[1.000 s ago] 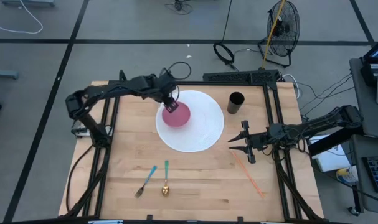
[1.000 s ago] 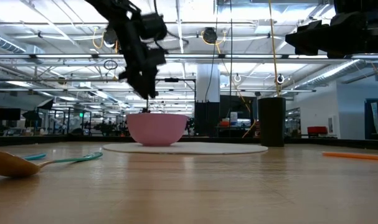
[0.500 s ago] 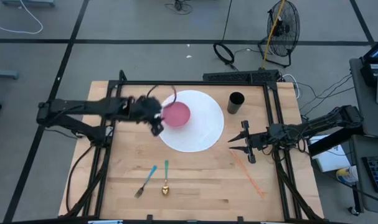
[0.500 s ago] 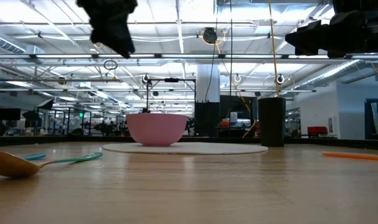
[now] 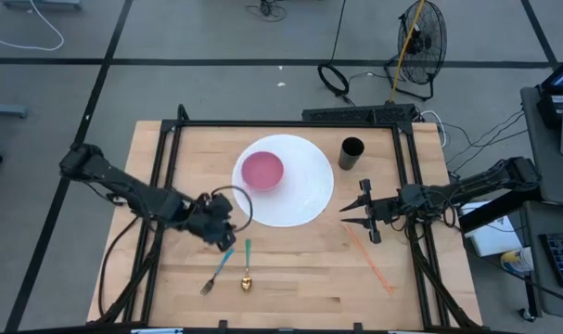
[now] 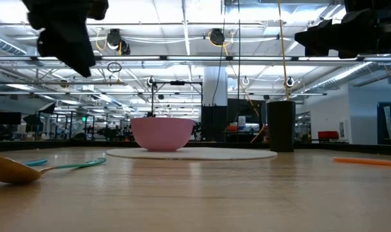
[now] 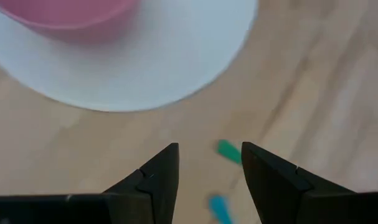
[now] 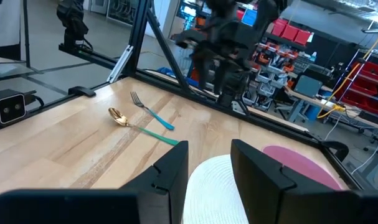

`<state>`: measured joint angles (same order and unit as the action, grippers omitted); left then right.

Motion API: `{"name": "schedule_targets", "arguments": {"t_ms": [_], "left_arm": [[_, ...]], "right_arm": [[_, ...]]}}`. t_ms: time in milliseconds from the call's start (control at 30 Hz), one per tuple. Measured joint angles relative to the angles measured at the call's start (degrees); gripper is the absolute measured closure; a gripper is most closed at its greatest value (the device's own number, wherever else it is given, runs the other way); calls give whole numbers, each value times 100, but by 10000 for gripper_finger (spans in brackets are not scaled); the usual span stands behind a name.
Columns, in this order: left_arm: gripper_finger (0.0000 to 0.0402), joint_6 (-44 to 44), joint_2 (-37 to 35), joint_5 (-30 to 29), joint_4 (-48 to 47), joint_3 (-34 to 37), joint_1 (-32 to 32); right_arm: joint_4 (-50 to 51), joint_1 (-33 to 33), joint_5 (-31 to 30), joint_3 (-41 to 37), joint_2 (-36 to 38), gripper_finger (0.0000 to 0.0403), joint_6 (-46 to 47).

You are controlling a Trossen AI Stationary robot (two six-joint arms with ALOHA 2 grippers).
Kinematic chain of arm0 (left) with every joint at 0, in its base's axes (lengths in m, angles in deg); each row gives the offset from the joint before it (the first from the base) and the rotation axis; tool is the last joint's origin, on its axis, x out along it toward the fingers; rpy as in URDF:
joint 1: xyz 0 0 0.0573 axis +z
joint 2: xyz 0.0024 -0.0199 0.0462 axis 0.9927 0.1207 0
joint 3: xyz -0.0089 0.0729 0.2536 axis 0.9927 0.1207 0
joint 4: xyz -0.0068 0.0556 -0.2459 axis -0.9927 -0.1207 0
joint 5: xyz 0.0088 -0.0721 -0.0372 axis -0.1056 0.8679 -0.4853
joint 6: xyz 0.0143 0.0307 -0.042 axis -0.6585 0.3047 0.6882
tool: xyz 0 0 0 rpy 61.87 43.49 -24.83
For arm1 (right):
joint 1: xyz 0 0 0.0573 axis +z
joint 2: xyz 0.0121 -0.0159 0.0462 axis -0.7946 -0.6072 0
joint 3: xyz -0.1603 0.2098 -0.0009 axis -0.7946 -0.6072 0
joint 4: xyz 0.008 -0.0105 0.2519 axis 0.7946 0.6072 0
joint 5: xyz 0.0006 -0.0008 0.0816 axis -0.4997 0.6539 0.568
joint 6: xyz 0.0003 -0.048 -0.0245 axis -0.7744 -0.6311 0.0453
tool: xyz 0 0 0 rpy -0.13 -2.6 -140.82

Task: Pick & Place Utensil
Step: Put the blue fork into the pink bowl

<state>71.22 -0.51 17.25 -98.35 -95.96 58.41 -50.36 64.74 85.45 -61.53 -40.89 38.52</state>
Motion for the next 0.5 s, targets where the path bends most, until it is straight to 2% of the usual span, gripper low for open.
{"name": "schedule_targets", "arguments": {"t_ms": [233, 500], "left_arm": [[224, 1177, 395, -28, -30, 2, -839], [225, 2124, 685, -22, -24, 2, -1373]], "right_arm": [[-2, 0, 0, 0, 0, 287, 68], [-7, 0, 0, 0, 0, 287, 129]]}}
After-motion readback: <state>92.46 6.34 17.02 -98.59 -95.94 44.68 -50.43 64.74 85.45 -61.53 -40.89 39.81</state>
